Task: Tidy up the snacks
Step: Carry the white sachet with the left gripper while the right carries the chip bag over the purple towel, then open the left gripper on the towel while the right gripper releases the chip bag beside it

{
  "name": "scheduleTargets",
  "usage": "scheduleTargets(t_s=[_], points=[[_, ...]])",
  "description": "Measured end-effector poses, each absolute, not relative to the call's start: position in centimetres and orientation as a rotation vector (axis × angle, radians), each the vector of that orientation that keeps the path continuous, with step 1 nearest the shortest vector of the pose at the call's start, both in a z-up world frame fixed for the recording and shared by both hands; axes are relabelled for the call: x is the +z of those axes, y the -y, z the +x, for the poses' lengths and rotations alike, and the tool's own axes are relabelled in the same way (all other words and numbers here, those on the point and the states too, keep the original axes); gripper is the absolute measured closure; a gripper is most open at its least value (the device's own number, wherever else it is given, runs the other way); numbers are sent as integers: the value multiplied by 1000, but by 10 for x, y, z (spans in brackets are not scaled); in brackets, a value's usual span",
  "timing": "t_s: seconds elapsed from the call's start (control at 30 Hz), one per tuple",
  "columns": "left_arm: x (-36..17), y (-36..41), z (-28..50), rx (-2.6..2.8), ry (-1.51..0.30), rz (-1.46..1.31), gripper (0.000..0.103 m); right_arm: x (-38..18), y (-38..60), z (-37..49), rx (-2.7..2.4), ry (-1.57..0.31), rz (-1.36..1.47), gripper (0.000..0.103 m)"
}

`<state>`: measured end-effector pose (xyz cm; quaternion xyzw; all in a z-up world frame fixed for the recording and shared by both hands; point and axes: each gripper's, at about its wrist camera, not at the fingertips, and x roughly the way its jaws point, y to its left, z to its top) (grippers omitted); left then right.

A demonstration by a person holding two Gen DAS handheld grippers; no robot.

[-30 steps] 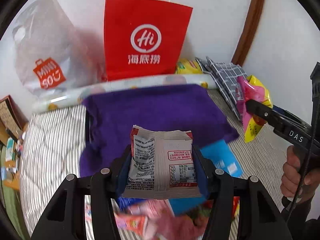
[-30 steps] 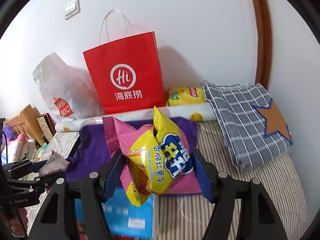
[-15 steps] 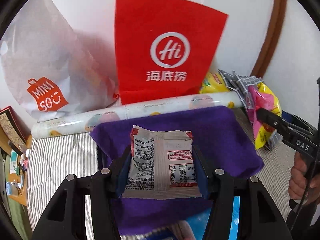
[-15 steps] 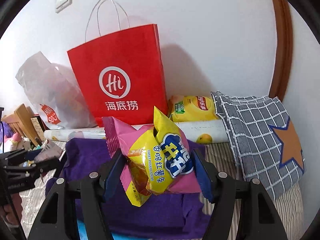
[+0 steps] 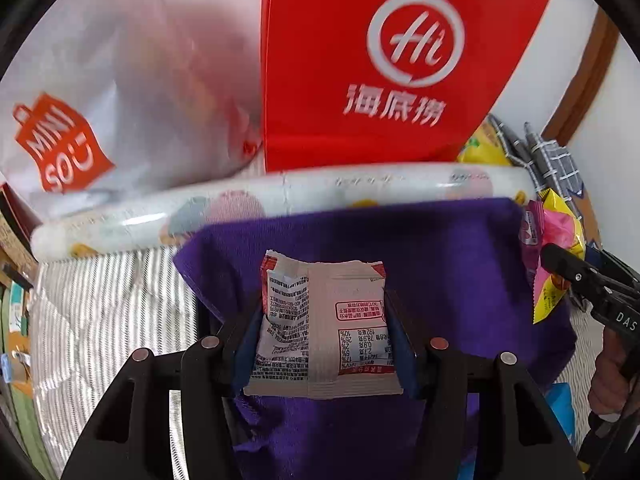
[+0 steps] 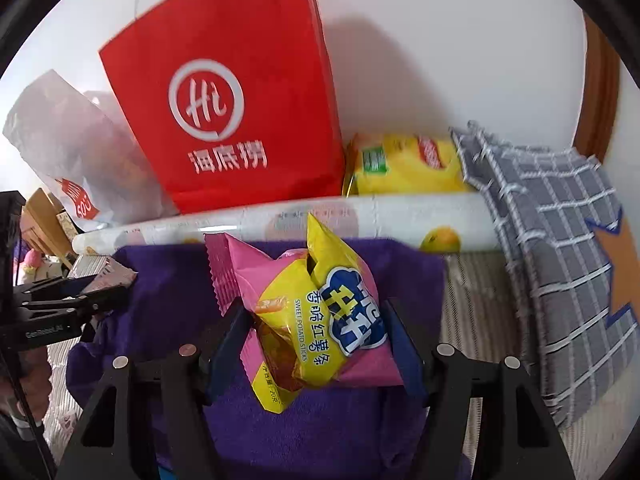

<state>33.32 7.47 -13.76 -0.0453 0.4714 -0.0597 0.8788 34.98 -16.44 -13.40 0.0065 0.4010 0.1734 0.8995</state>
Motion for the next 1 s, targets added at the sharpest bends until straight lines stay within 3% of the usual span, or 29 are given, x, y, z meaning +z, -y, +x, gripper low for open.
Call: scheduleTargets(t_s=[0.83,0.93,1.0], points=[[-168,-71,346,-149,-1064,-91,46,-156,152,360,387,-907,8,35],[-168,-68,346,-159,-1065,-84,46,-155,154,361,382,-915,24,24],[-166,-67,345,-166,-1058,-81,46,-153,156,360,394,-925,45,23]])
